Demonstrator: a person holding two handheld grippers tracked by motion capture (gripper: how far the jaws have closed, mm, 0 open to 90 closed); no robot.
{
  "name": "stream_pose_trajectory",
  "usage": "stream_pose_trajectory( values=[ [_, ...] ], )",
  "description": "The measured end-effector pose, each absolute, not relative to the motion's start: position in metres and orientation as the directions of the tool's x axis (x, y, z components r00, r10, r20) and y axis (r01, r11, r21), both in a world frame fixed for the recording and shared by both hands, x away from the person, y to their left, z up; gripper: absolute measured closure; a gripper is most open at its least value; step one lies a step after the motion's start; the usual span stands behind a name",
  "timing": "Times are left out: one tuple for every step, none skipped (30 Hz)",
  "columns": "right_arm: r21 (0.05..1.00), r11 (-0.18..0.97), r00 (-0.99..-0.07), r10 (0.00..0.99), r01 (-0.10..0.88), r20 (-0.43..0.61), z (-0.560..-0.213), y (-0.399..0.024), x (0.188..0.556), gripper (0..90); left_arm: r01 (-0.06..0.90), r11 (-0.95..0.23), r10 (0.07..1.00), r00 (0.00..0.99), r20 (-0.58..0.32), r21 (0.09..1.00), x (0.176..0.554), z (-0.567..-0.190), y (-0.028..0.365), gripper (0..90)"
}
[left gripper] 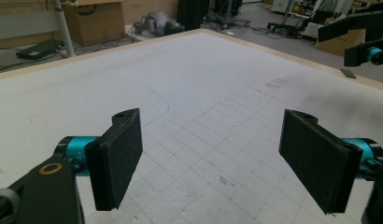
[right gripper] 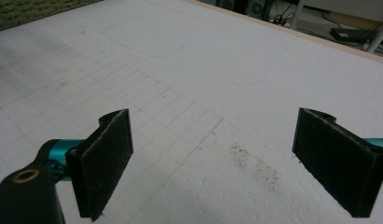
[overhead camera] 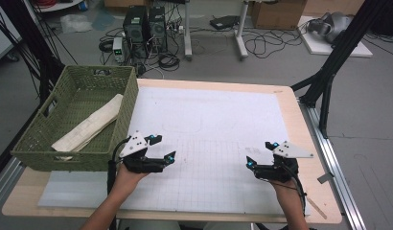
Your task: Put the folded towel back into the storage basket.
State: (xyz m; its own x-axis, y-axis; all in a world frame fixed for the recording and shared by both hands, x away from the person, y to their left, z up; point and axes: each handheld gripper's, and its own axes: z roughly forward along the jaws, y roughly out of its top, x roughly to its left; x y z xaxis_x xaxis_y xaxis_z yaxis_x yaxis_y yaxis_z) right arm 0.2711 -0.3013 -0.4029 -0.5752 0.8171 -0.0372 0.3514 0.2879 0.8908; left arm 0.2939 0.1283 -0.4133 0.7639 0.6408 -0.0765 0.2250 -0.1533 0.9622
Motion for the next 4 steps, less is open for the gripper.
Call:
stream_pose_trajectory(
  values=[
    [0.89, 0.288, -0.576, 0.817, 0.352, -0.037, -0.403, -0.3012, 0.2712, 11.6, 0.225, -0.153, 0.641, 0.764, -0.077, 0.962, 0.2941, -0.4134, 0.1283, 21.9],
    [0.89, 0.288, -0.577, 0.816, 0.352, -0.036, -0.4031, -0.3012, 0.2713, 11.6, 0.226, -0.153, 0.641, 0.763, -0.078, 0.962, 0.2941, -0.4134, 0.1283, 21.9],
    [0.891, 0.288, -0.577, 0.816, 0.352, -0.036, -0.4032, -0.3012, 0.2715, 11.6, 0.227, -0.151, 0.643, 0.762, -0.079, 0.962, 0.2942, -0.4135, 0.1282, 21.9],
    [0.89, 0.287, -0.577, 0.816, 0.354, -0.034, -0.4033, -0.3012, 0.2715, 11.6, 0.228, -0.151, 0.643, 0.761, -0.079, 0.962, 0.2944, -0.4135, 0.1284, 21.9]
  ],
)
